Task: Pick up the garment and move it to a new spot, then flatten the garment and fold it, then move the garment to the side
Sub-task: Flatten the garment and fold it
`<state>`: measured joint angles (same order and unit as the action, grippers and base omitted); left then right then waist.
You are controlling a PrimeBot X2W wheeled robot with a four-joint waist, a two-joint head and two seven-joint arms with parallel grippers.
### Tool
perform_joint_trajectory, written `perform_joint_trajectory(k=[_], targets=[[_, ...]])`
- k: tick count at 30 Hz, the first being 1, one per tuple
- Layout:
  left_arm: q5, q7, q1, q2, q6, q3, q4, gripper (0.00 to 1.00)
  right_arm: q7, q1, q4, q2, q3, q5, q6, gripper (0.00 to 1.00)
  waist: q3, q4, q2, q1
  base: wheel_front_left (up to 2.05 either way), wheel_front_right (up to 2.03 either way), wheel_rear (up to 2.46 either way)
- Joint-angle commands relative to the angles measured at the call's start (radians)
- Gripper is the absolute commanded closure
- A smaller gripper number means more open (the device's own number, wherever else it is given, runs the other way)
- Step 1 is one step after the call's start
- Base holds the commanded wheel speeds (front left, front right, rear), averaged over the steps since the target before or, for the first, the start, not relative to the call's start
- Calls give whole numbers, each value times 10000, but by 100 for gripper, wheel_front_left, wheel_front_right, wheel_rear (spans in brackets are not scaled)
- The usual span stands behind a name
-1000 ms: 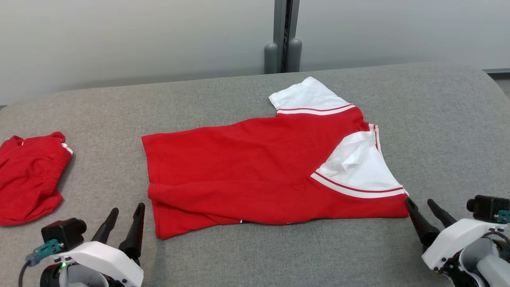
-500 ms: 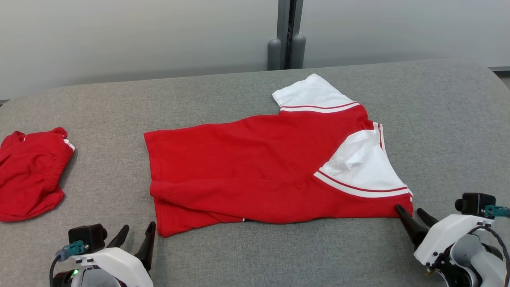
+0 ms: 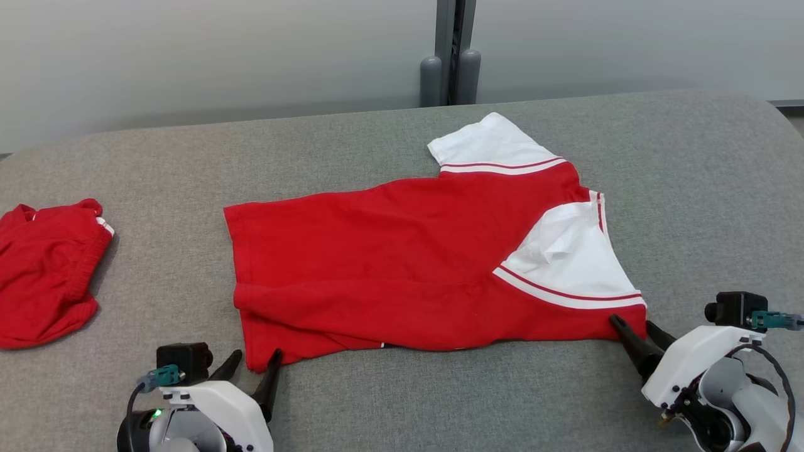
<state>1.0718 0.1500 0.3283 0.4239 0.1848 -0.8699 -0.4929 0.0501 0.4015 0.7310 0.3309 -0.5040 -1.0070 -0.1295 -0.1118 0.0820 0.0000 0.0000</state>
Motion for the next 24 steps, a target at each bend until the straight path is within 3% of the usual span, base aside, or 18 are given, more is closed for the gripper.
perform_joint_trajectory(k=[1,3,4,5,7,9,11,12,13,24], targets=[[-73,44,180,50,-34,6,-46,0,53,11,2,-4,-43,-71,-26,0,0,6,0,0,0,0,0],[-114,34,225,-32,-57,-71,-159,0,105,-16,-35,-24,-69,-76,-26,5,-11,18,0,0,0,0,0],[-132,27,264,-64,-68,-82,-193,0,124,-18,-52,-29,-71,-86,-26,38,-18,21,0,0,0,0,0],[-139,24,300,-78,-73,-87,-224,0,137,-22,-68,-33,-74,-97,-26,56,-23,24,0,0,0,0,0],[-137,-5,331,-105,-100,-108,-304,0,164,-26,-92,-33,-75,-118,-26,65,-34,24,0,0,0,0,0],[-121,-18,339,-113,-141,-123,-382,0,183,-24,-105,-34,-82,-122,-26,85,-39,20,0,0,0,0,0],[-105,-22,328,-131,-181,-131,-443,51,183,-21,-107,-25,-85,-124,-26,100,-35,13,0,0,0,0,0],[-103,-22,332,-139,-192,-143,-463,69,172,-22,-107,-21,-85,-124,-26,100,-29,9,0,0,0,0,0],[-102,-18,347,-143,-217,-146,-473,100,159,-26,-111,-18,-84,-126,-26,100,-20,5,0,0,0,0,0],[-90,141,74,120,-71,-47,48,100,-11,-144,-357,185,-45,-260,-26,100,194,-77,0,0,0,0,0]])
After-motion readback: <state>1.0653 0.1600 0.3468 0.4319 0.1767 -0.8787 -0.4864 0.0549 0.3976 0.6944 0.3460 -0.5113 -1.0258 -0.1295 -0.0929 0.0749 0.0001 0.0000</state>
